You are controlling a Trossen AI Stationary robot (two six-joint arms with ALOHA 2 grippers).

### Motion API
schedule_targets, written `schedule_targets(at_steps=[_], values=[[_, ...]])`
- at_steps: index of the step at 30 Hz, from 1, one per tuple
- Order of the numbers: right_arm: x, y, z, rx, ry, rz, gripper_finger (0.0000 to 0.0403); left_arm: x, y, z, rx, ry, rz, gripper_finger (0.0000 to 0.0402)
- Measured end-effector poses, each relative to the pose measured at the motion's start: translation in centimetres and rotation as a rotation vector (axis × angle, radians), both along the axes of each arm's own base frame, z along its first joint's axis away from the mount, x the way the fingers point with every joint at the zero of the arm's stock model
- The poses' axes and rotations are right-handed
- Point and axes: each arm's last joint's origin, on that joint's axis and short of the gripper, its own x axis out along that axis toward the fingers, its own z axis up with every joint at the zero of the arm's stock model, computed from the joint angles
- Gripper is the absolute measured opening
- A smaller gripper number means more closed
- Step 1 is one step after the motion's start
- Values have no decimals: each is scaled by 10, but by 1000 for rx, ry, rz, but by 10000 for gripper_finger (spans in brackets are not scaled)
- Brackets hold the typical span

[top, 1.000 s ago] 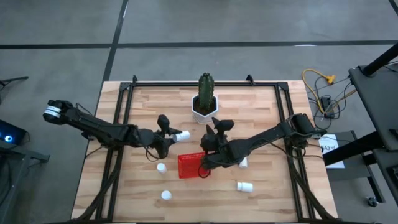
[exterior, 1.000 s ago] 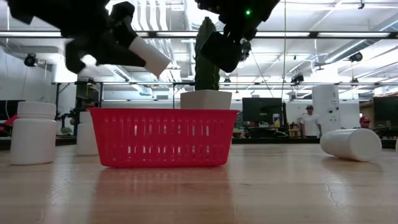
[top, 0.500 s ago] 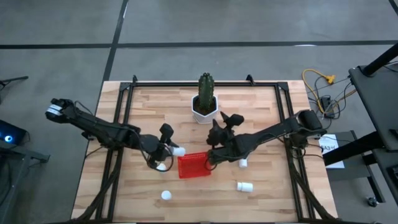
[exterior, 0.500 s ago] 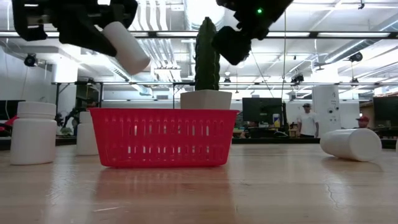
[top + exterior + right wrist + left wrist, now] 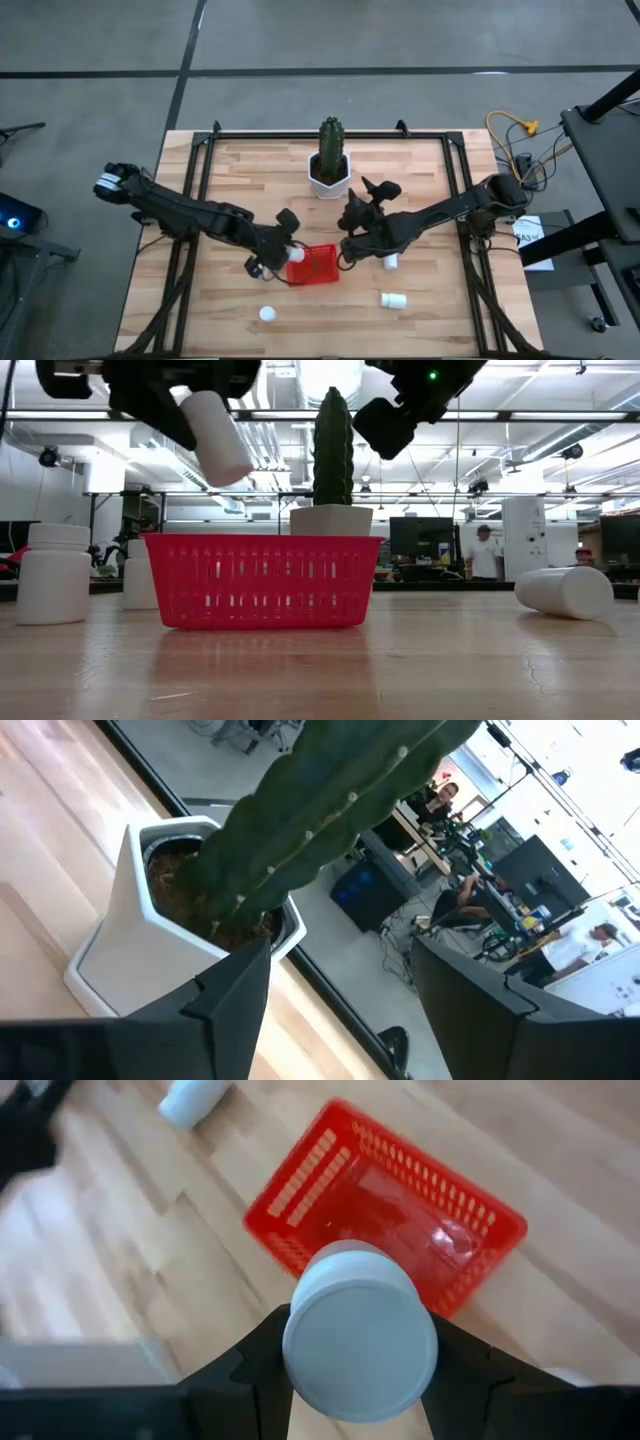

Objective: Pick and place pill bottles into a basket
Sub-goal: Put the white pill bottle into the red bin

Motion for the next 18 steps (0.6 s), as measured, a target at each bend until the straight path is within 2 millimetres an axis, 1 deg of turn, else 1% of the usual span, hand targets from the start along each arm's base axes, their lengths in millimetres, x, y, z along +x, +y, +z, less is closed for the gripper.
schedule_targets(at_steps=[6,9,13,18], values=[[-6,-2,7,9,-31,-3,233,24,-7,-5,57,105,-46,149],[-10,-3,11,4,-43,-5,233,36,-10,-8,75,126,-63,149],[-15,-5,13,-17,-51,-14,233,49,-9,-14,90,153,-82,149],[-22,-10,16,-37,-63,-30,232,62,-1,-18,93,167,-59,149]])
